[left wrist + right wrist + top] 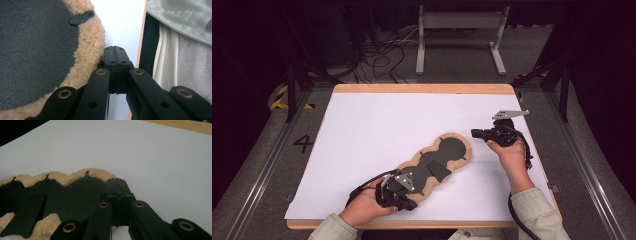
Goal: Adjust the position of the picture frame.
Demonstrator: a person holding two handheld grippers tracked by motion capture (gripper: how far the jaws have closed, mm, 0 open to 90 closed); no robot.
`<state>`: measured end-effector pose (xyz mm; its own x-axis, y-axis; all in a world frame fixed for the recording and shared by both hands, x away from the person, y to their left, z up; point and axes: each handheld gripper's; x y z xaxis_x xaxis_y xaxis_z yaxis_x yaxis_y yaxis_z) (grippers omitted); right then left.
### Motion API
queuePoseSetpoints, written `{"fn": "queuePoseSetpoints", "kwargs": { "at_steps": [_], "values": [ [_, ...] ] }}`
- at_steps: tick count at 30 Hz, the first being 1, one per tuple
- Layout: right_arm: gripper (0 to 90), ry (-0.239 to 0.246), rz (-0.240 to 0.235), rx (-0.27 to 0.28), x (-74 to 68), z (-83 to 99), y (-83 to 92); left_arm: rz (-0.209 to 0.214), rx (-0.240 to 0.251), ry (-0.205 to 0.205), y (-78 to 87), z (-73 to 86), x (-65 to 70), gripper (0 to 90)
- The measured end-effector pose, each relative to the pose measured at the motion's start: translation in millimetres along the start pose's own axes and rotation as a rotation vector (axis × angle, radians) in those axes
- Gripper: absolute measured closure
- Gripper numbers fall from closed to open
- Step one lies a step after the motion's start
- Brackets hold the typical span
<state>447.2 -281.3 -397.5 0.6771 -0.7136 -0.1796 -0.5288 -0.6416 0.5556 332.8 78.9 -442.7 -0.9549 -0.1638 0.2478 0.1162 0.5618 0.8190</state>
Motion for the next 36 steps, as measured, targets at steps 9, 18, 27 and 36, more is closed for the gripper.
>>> {"fn": "queuePoseSetpoints", "kwargs": {
  "at_steps": [9,18,27,36],
  "values": [
    [90.0,-0.006,0.012,-0.002,1.2,3.4,3.0,-0.067,0.012,0.063,7.2,4.7,-13.0,90.0],
    [90.0,-0.016,0.030,-0.006,3.7,7.9,8.9,-0.149,0.066,0.175,15.8,11.6,-33.6,90.0],
    [90.0,-0.028,0.051,-0.008,4.2,14.4,17.6,-0.276,0.138,0.246,21.8,18.5,-54.3,89.4],
    [90.0,-0.038,0.069,-0.014,5.6,21.6,24.9,-0.359,0.216,0.297,24.6,22.1,-74.2,89.4]
  ]
}}
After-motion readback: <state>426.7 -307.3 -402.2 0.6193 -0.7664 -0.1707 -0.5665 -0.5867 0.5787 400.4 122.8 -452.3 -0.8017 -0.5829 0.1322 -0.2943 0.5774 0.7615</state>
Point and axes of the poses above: each handheld gripper's, and its own axes: y roughly backward along the jaws, z roughly out of its underside, x roughly to its right, and after that the axes turned 1 degree about x, right-handed
